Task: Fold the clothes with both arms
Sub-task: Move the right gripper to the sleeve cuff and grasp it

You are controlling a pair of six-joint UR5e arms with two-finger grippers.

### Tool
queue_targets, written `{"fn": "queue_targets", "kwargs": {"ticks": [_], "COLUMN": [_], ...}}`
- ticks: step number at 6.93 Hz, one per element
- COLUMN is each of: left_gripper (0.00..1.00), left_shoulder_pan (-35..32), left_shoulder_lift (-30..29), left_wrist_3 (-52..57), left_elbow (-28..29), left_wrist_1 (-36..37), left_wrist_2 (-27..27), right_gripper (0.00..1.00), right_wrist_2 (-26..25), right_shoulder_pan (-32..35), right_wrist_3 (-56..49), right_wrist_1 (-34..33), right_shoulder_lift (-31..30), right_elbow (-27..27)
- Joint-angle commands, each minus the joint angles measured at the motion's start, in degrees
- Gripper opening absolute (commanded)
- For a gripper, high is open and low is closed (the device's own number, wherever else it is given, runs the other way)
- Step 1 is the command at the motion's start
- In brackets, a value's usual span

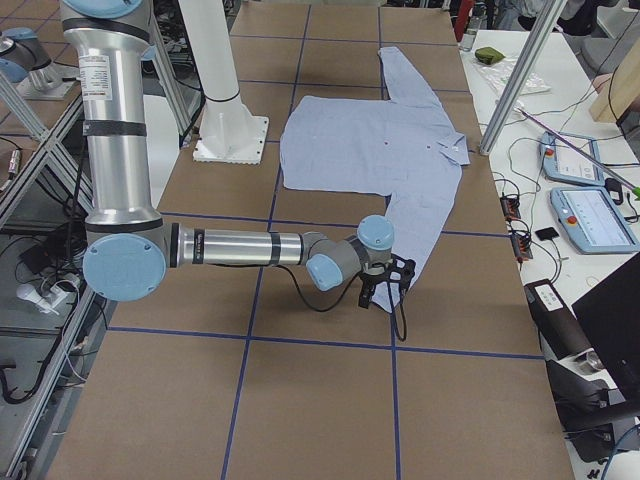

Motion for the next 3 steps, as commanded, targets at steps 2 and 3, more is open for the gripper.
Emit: {"fn": "queue_targets", "kwargs": {"ticks": [2,3], "left_gripper": [0.99,1.0], "left_shoulder_pan": [-0.08,-0.08], "left_shoulder_lift": [0.0,0.0], "left_wrist_3": [0.15,0.33], "left_elbow": [-0.41,-0.33], "left_wrist_1": [-0.02,-0.02], "left_wrist_2": [0.16,0.16], "right_gripper": [0.88,0.89], "right_wrist_2": [-0.91,-1.0], "right_shoulder_pan": [-3.27,-3.97], "right_wrist_3": [3.02,3.02], "right_wrist_1": [1.11,1.11], "right_shoulder_lift": [0.68,0.69], "right_elbow": [-1.74,-2.01]}}
